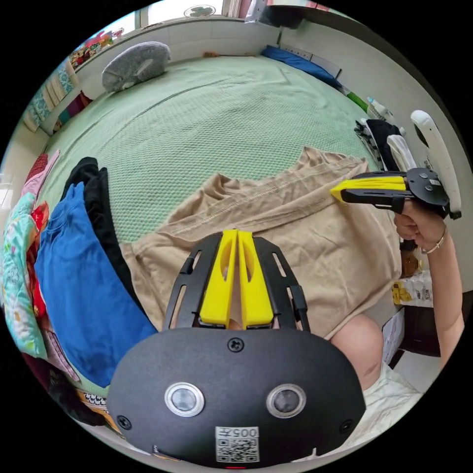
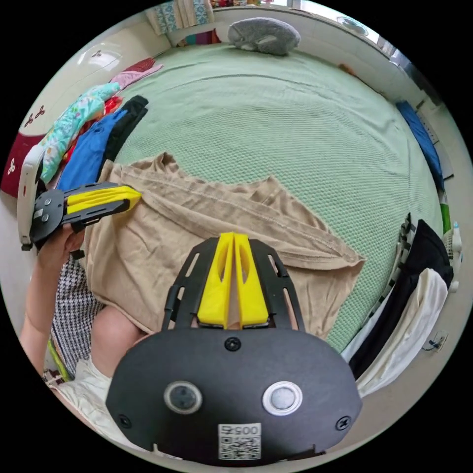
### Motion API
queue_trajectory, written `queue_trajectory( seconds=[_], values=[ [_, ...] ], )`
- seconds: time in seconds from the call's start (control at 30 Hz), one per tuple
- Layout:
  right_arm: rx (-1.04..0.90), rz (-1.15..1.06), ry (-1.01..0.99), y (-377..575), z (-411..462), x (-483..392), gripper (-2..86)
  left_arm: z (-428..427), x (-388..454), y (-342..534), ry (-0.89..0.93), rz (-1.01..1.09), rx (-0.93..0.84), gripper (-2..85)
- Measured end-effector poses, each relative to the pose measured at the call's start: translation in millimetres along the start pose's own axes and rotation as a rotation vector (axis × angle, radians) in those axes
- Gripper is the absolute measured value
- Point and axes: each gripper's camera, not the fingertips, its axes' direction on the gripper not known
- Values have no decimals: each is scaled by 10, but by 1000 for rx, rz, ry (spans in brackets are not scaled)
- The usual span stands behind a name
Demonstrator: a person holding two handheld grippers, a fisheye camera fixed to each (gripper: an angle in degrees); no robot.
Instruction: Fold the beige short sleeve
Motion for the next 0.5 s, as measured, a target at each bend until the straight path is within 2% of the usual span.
queue_trajectory(
  seconds=[0.13, 0.2, 0.23, 0.3, 0.4, 0.5],
  values=[
    [163, 135, -37, -138, -189, 233, -11, -37, -97, -180, -42, -75, 50, -3],
    [175, 103, -115, -115, -239, 248, -10, -89, -79, -169, -19, -91, 80, -3],
    [160, 32, -171, -78, -240, 205, -10, -112, -27, -131, 30, -65, 105, -3],
    [96, -77, -163, -6, -178, 90, -10, -90, 101, -66, 81, 4, 108, -3],
    [-29, -187, -19, 96, 37, -86, -11, 82, 386, -2, 36, 118, 20, -3],
    [-79, -205, 17, 100, 197, -127, -12, 282, 665, -3, -60, 201, -28, -3]
  ],
)
